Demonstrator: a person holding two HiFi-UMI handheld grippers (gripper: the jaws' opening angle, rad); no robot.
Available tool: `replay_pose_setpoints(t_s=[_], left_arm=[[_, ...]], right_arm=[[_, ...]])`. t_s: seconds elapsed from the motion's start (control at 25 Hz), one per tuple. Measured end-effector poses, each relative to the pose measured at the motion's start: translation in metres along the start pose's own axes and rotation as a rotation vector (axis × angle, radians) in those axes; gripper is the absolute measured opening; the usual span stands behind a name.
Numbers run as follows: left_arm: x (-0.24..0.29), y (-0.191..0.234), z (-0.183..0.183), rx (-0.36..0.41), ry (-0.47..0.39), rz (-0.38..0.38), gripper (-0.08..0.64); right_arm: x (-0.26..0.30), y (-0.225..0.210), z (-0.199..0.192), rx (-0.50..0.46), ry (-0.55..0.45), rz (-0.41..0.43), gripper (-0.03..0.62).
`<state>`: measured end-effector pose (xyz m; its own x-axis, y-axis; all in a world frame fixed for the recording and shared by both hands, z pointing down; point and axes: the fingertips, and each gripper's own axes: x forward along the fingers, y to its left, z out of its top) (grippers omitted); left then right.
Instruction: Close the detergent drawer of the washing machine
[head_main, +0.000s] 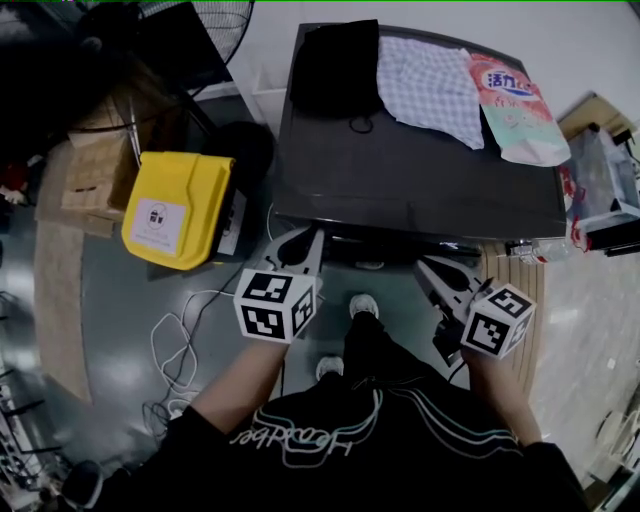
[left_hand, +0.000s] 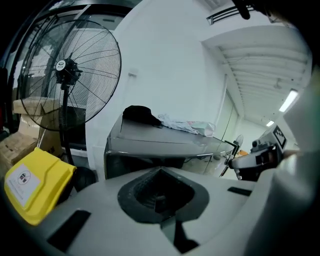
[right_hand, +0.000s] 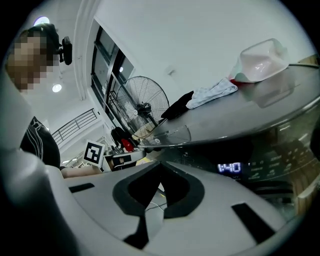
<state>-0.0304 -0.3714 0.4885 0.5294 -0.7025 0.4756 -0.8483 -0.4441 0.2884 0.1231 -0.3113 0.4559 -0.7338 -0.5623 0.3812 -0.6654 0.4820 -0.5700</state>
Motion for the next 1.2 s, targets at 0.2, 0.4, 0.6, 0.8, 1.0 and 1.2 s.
replay_pose_setpoints(t_s=[0.2,0.4,0.6,0.8,1.0,1.2], left_arm=[[-0.011,-0.017,0.0,-0.03,0.011,-0.066,0.021],[-0.047,-0.045,0.006,-0.047,-0.007,-0.156,0.021],[-0.1,-0.07,0.019,-0.006,-0.057,-0.219,0.021],[-0.161,-0.095,0.028,-0.011,-0.11,-0.287,0.021],[-0.217,-0.11,0.034,-0.001,-0.171,-0.301,0.021],[-0.275,-0.121,0.041,0.052,-0.236,-0.321,0.021]], right_arm=[[-0.003,0.017,0.008,-0.04,-0.01,0.035,0.027],[-0.013,0.048,0.011,-0.103,-0.021,0.07,0.026],[-0.024,0.084,0.012,-0.178,-0.041,0.059,0.026],[-0.042,0.154,0.016,-0.106,-0.118,0.207,0.026],[-0.061,0.213,0.017,-0.164,-0.166,0.284,0.026],[-0.075,0.264,0.004,-0.234,-0.196,0.322,0.026]])
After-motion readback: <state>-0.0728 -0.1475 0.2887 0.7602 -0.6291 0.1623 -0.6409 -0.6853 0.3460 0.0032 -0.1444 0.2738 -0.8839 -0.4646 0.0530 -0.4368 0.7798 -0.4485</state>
